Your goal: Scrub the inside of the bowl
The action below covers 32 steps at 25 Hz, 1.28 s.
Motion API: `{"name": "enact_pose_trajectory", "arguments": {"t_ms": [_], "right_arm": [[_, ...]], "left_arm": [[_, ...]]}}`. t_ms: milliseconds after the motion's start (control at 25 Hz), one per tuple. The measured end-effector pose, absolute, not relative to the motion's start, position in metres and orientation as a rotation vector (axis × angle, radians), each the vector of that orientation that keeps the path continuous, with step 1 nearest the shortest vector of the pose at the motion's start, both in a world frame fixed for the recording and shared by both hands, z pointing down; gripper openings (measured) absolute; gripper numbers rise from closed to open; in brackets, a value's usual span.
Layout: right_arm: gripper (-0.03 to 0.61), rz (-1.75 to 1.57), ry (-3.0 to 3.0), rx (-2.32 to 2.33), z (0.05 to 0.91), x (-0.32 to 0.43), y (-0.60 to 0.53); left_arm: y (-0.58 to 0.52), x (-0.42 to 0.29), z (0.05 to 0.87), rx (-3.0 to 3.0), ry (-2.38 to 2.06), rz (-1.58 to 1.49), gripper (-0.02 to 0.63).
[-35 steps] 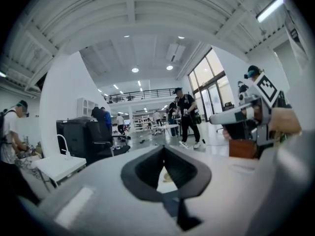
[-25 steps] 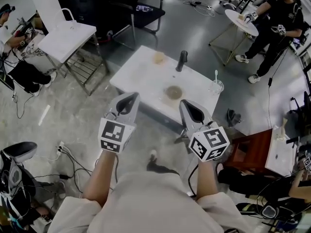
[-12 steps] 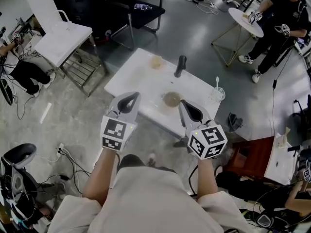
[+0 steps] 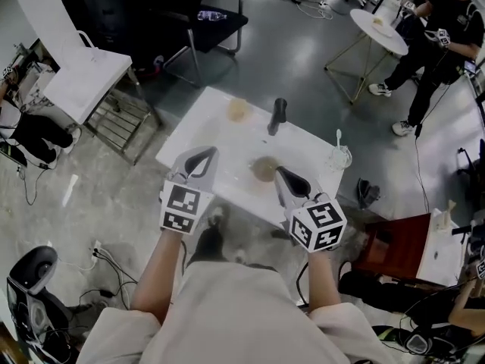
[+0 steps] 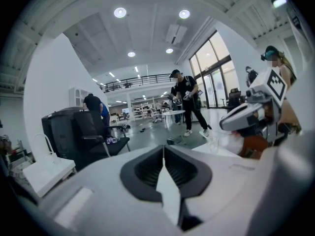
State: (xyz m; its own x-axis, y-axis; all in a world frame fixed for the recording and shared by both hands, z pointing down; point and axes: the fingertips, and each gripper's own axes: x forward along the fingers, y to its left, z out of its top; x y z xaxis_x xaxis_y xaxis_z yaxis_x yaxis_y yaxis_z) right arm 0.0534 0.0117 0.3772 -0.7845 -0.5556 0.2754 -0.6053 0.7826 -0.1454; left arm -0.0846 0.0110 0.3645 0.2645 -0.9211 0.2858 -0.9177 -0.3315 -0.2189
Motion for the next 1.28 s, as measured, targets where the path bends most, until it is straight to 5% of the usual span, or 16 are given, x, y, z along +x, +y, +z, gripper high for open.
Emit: {"name": "enact_pose_trajectory", "arguments": {"t_ms": [520,1280], "right_arm": [[0.135,0.479,-2.49,0.94,0.478,0.009,-0.099],[0.148,0.728,-2.259,0.901,0.592,-0.015,-0.161]], "left_arm": [[-0.158,-0.127,0.449,-2.657,1.58,-0.873,0.1],[-0.297,-0.145,0.582,-2.773,1.335,-1.288,0.197]]}}
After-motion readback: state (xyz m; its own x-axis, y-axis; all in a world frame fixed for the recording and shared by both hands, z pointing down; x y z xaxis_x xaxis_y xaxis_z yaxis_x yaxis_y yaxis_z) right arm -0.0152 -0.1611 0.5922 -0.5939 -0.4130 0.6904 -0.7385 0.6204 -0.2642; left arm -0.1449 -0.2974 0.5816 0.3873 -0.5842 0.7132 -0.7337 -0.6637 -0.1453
